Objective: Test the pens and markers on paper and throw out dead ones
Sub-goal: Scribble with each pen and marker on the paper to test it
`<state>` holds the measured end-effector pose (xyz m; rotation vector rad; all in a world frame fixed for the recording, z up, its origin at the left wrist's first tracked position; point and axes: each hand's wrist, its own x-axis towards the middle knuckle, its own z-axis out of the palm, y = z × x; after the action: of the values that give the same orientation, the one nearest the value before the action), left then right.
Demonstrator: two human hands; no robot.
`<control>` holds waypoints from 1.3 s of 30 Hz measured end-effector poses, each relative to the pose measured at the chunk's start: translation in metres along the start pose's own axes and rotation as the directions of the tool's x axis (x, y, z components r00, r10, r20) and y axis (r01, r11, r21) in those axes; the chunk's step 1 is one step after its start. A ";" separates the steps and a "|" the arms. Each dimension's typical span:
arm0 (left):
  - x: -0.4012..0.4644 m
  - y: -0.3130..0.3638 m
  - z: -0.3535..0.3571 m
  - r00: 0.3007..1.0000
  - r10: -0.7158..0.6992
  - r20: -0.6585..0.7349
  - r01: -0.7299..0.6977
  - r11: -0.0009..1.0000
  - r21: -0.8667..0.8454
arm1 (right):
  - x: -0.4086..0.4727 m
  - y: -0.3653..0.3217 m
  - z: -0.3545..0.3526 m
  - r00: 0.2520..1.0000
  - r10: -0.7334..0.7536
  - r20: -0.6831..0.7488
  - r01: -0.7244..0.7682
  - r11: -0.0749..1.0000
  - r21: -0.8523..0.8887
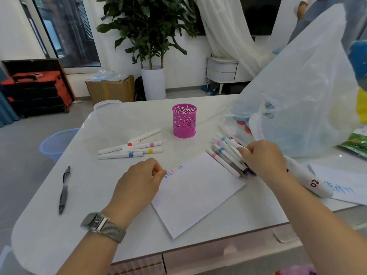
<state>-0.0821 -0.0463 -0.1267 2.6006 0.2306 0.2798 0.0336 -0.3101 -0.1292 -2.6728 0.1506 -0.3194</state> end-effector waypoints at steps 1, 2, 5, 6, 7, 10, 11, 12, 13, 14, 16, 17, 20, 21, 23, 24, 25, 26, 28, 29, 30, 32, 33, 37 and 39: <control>0.000 0.002 0.001 1.000 0.004 0.005 -0.004 1.000 -0.014 | 0.001 0.002 0.004 1.000 0.016 0.001 -0.016 0.999 -0.043; 0.000 0.004 0.001 1.000 0.002 0.010 -0.002 1.000 -0.024 | 0.003 0.003 0.007 1.000 0.023 0.003 -0.023 0.997 -0.080; -0.001 0.004 -0.005 1.000 -0.019 0.021 0.019 1.000 0.008 | 0.004 -0.001 0.013 1.000 0.006 -0.012 -0.008 0.987 -0.162; -0.003 0.002 -0.007 0.998 -0.033 0.044 0.031 0.999 0.043 | 0.003 -0.003 0.015 0.999 -0.026 -0.033 0.019 0.982 -0.186; -0.006 -0.001 -0.011 0.996 -0.047 0.082 0.040 0.995 0.086 | 0.002 -0.006 0.018 0.995 -0.077 -0.060 0.064 0.979 -0.195; -0.016 -0.014 -0.021 0.971 -0.074 0.228 0.035 0.985 0.171 | -0.011 -0.024 0.029 0.945 -0.308 -0.114 0.299 0.950 -0.089; -0.018 -0.019 -0.026 0.961 -0.084 0.265 0.042 0.986 0.159 | -0.017 -0.034 0.033 0.912 -0.396 -0.109 0.393 0.918 -0.049; -0.019 -0.023 -0.031 0.951 -0.096 0.294 0.058 0.989 0.137 | -0.022 -0.045 0.038 0.876 -0.475 -0.085 0.476 0.879 -0.017; -0.020 -0.028 -0.036 0.943 -0.113 0.313 0.080 0.990 0.118 | -0.028 -0.059 0.042 0.842 -0.537 -0.040 0.538 0.843 0.021; -0.020 -0.034 -0.041 0.939 -0.133 0.318 0.106 0.989 0.101 | -0.032 -0.075 0.046 0.812 -0.583 0.024 0.580 0.811 0.076; -0.020 -0.043 -0.048 0.946 -0.165 0.277 0.153 0.986 0.066 | -0.037 -0.106 0.059 0.729 -0.664 0.167 0.636 0.747 0.192; -0.019 -0.046 -0.050 0.954 -0.174 0.243 0.167 0.985 0.052 | -0.037 -0.123 0.067 0.681 -0.696 0.230 0.660 0.718 0.219; -0.018 -0.049 -0.051 0.966 -0.175 0.192 0.175 0.984 0.020 | -0.034 -0.168 0.092 0.580 -0.734 0.353 0.727 0.662 0.182; -0.017 -0.050 -0.051 0.967 -0.174 0.185 0.175 0.985 0.012 | -0.033 -0.181 0.100 0.560 -0.741 0.371 0.752 0.642 0.146; -0.013 -0.053 -0.051 0.973 -0.175 0.154 0.177 0.984 -0.001 | -0.028 -0.200 0.114 0.544 -0.743 0.389 0.786 0.614 0.073; -0.011 -0.054 -0.052 0.975 -0.181 0.130 0.184 0.983 -0.008 | -0.026 -0.208 0.120 0.544 -0.737 0.402 0.794 0.607 0.037; -0.009 -0.057 -0.053 0.975 -0.192 0.109 0.195 0.981 -0.016 | -0.025 -0.214 0.123 0.548 -0.725 0.417 0.798 0.602 -0.001; -0.008 -0.059 -0.054 0.976 -0.201 0.089 0.204 0.979 -0.019 | -0.024 -0.218 0.126 0.560 -0.710 0.426 0.796 0.603 -0.041; -0.005 -0.061 -0.054 0.977 -0.208 0.052 0.209 0.978 -0.016 | -0.024 -0.223 0.130 0.584 -0.701 0.409 0.795 0.597 -0.110; -0.004 -0.062 -0.054 0.978 -0.206 0.031 0.207 0.978 -0.019 | -0.025 -0.224 0.131 0.582 -0.717 0.384 0.805 0.576 -0.143; -0.003 -0.062 -0.054 0.979 -0.205 0.013 0.206 0.978 -0.024 | -0.026 -0.223 0.132 0.574 -0.736 0.360 0.816 0.549 -0.180; -0.001 -0.061 -0.053 0.978 -0.209 -0.009 0.209 0.977 -0.029 | -0.029 -0.217 0.135 0.554 -0.758 0.345 0.832 0.487 -0.265; 0.000 -0.060 -0.051 0.977 -0.211 -0.011 0.210 0.977 -0.027 | -0.030 -0.213 0.134 0.552 -0.753 0.357 0.832 0.464 -0.305; -0.001 -0.052 -0.042 0.980 -0.200 -0.006 0.199 0.978 -0.059 | -0.035 -0.194 0.103 0.666 -0.651 0.363 0.718 0.691 -0.078; -0.003 -0.042 -0.037 0.982 -0.188 0.012 0.188 0.976 -0.110 | -0.041 -0.183 0.075 0.702 -0.600 0.383 0.540 0.799 0.263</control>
<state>-0.0979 0.0061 -0.1171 2.4483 0.4455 0.2166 0.0220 -0.1087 -0.1226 -2.5104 -0.8410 0.1204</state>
